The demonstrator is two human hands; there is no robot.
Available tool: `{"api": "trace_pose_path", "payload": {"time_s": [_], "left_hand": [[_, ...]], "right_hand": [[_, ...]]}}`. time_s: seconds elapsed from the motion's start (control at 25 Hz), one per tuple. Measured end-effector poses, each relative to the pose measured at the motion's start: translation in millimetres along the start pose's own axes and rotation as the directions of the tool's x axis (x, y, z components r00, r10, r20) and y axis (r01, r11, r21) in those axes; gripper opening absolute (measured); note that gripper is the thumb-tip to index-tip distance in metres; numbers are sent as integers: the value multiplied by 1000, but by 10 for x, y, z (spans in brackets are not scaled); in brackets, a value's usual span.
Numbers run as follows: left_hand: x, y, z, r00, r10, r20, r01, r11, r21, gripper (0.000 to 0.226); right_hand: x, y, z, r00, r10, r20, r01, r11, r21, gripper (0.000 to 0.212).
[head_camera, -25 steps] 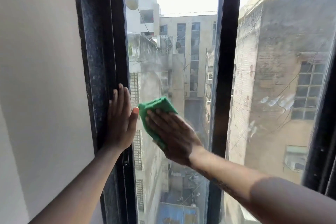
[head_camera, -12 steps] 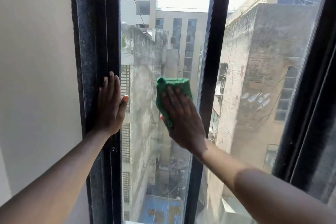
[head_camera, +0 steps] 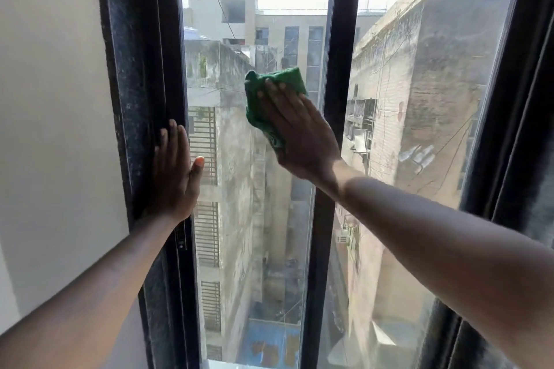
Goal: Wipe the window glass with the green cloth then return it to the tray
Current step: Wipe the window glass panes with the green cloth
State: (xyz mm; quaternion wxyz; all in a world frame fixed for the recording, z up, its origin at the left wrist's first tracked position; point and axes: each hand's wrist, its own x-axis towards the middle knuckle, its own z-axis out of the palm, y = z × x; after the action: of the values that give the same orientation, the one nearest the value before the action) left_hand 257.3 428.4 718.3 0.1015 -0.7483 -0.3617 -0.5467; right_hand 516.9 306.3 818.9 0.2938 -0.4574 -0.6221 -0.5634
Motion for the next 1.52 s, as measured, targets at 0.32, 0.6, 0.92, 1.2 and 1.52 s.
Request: {"api": "trace_pose_path", "payload": {"time_s": [0.32, 0.6, 0.92, 1.2, 1.52], "left_hand": [[29, 276, 44, 993, 30, -111, -32, 999, -11, 68], [476, 1615, 249, 898, 431, -89, -414, 896, 159, 65], [421, 2091, 708, 782, 617, -82, -578, 769, 273, 60], [408, 2011, 883, 767, 613, -187, -532, 772, 350, 61], [410, 1921, 811, 783, 587, -206, -493, 788, 369, 58]], "right_hand": [[-2432, -584, 157, 831, -196, 521, 172, 981, 94, 64], [-2298, 739, -512, 985, -65, 161, 52, 995, 82, 94], [-2466, 1390, -476, 801, -405, 441, 404, 909, 100, 83], [-1804, 1169, -249, 969, 164, 184, -136, 979, -153, 99], [-1970, 1646, -585, 844, 532, 72, -519, 843, -141, 85]]}}
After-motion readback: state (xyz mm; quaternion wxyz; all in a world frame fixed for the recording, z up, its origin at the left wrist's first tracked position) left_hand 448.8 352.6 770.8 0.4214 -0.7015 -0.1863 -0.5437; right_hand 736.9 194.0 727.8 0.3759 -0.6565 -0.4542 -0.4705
